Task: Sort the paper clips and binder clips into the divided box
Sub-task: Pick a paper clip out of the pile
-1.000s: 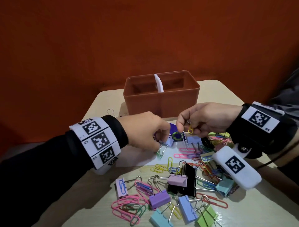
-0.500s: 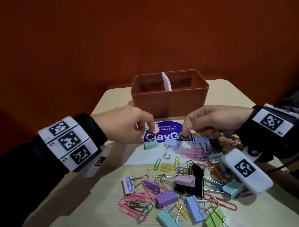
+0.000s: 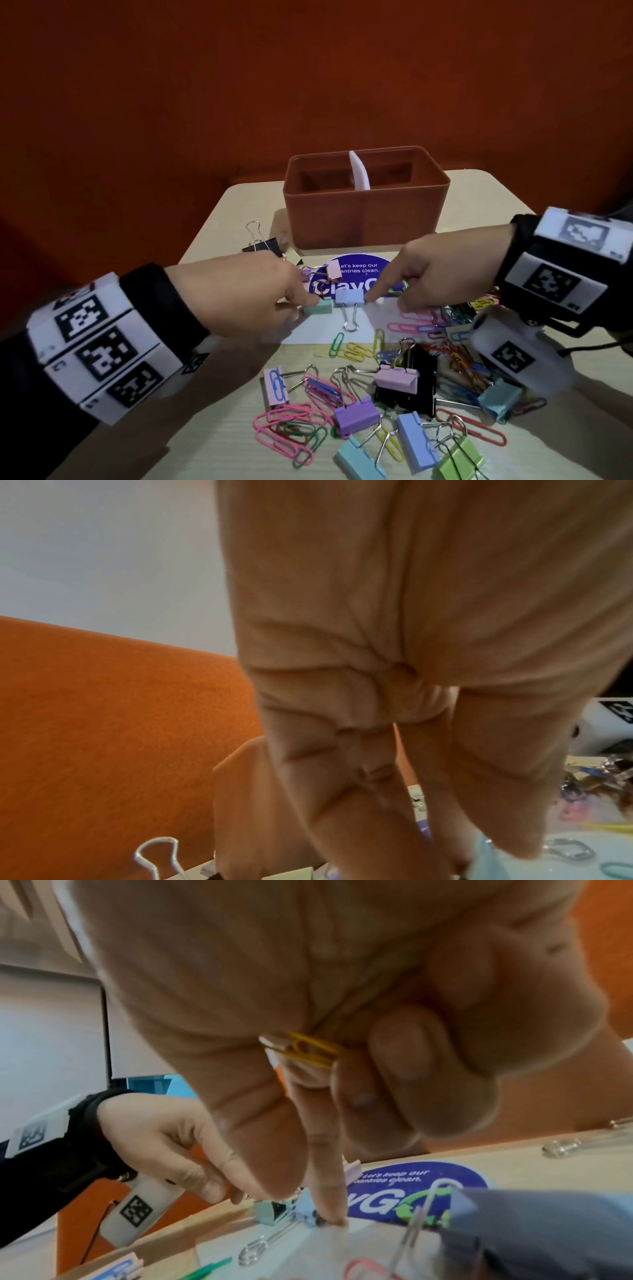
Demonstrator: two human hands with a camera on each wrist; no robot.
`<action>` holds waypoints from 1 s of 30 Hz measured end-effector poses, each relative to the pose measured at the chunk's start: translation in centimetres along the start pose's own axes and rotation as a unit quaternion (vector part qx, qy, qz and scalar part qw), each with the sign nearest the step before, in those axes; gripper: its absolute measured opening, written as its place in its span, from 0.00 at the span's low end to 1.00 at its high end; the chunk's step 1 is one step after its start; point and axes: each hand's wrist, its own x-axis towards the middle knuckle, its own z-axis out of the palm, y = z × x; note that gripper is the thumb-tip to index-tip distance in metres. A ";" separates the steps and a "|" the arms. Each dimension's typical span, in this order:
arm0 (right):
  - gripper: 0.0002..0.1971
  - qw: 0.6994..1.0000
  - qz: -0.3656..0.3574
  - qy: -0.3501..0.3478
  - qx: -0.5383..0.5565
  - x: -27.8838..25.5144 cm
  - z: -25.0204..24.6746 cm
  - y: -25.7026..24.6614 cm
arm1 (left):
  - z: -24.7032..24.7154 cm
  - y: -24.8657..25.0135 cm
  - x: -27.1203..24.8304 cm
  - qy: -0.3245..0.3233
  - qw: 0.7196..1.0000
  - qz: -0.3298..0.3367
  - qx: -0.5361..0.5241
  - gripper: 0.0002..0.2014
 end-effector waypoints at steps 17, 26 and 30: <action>0.14 0.976 0.013 0.029 -0.213 0.2 1.1 -1.4 | -0.1 4.5 2.3 0.051 0.997 0.048 -0.031 0.08; 0.05 0.983 -0.041 0.029 -0.178 -0.1 1.7 -1.4 | 0.0 4.3 2.8 0.027 0.998 0.025 -0.058 0.06; 0.08 0.994 -0.049 0.058 -0.081 -0.5 0.3 -0.3 | -0.7 3.5 3.0 0.026 0.987 0.009 -0.159 0.04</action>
